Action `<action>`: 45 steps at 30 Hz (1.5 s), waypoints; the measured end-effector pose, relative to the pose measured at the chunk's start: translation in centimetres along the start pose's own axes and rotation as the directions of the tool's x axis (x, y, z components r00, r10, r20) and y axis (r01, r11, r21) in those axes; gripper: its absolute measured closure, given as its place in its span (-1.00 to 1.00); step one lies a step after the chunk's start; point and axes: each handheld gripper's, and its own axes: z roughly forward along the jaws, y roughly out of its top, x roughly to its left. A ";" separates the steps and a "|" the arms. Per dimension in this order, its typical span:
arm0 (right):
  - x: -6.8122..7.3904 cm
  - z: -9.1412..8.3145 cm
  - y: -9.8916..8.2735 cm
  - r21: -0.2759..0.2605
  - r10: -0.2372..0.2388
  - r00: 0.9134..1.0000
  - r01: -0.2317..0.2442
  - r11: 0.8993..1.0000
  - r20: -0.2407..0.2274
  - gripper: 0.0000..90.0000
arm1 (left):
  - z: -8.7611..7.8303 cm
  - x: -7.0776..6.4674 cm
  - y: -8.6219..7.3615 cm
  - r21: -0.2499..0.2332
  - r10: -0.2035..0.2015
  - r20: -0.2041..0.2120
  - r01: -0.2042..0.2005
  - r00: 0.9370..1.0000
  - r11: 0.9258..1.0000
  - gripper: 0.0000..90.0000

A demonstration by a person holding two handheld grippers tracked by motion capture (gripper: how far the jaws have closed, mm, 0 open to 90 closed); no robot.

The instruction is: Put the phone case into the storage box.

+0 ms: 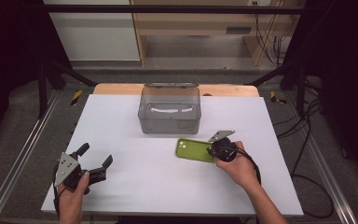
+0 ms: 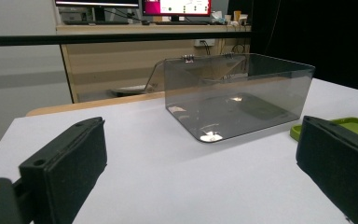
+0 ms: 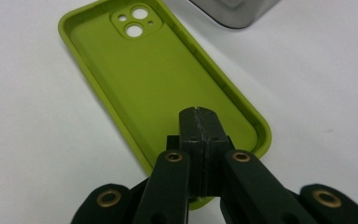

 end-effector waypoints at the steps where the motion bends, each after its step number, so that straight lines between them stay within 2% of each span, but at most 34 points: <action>1: 0.0 0.0 0.0 0.003 -0.004 1.000 0.004 1.000 0.000 1.00 | 0.0 0.0 0.0 0.001 0.001 0.001 -0.001 1.000 1.000 -0.97; 8: -0.1 0.3 -0.2 0.022 -0.001 1.000 0.001 1.000 0.001 1.00 | -0.1 0.1 0.0 -0.001 -0.002 -0.001 0.002 1.000 1.000 -0.97; 15: 0.2 0.1 -0.8 0.054 0.012 1.000 -0.010 0.998 -0.028 1.00 | 0.0 0.1 0.0 0.000 0.000 0.002 0.000 1.000 1.000 -0.97; 26: 1.9 -0.8 -1.5 0.071 0.008 0.998 -0.003 0.997 -0.067 1.00 | 0.0 0.1 0.0 0.004 0.001 0.003 -0.001 1.000 1.000 -0.97; 31: 3.7 -1.1 -1.6 0.064 0.018 0.995 -0.012 0.998 -0.102 1.00 | 0.1 0.0 0.0 0.004 0.001 0.004 -0.001 1.000 1.000 -0.97; 32: 3.7 -1.1 -1.6 0.064 0.018 0.995 -0.012 0.998 -0.102 1.00 | 0.1 0.0 0.0 0.004 0.001 0.004 -0.001 1.000 1.000 -0.97; 35: 5.4 -1.1 -1.6 0.051 0.026 0.991 -0.020 0.998 -0.131 1.00 | 0.1 0.0 0.0 0.005 0.001 0.004 -0.001 1.000 1.000 -0.97; 37: 5.9 -1.1 -1.5 0.047 0.027 0.990 -0.021 0.999 -0.140 1.00 | 0.1 0.0 0.0 0.005 0.002 0.005 -0.002 1.000 1.000 -0.97; 39: 7.4 -1.0 -1.3 0.036 0.025 0.988 -0.020 0.999 -0.153 1.00 | 0.1 0.0 0.0 0.006 0.004 0.005 -0.004 1.000 1.000 -0.97; 40: 7.4 -1.0 -1.3 0.036 0.025 0.988 -0.020 0.999 -0.153 1.00 | 0.1 0.0 0.0 0.006 0.004 0.005 -0.004 1.000 1.000 -0.97; 41: 8.3 -0.8 -1.0 0.031 0.025 0.987 -0.021 0.999 -0.158 1.00 | 0.1 0.0 0.0 0.008 0.005 0.004 -0.005 1.000 1.000 -0.97; 42: 8.3 -0.8 -1.0 0.031 0.025 0.987 -0.021 0.999 -0.158 1.00 | 0.1 0.0 0.0 0.008 0.005 0.004 -0.005 1.000 1.000 -0.97; 45: 9.5 -0.5 -0.7 0.018 0.032 0.987 -0.030 0.999 -0.158 1.00 | 0.1 0.0 0.0 0.009 0.005 0.003 -0.005 1.000 1.000 -0.97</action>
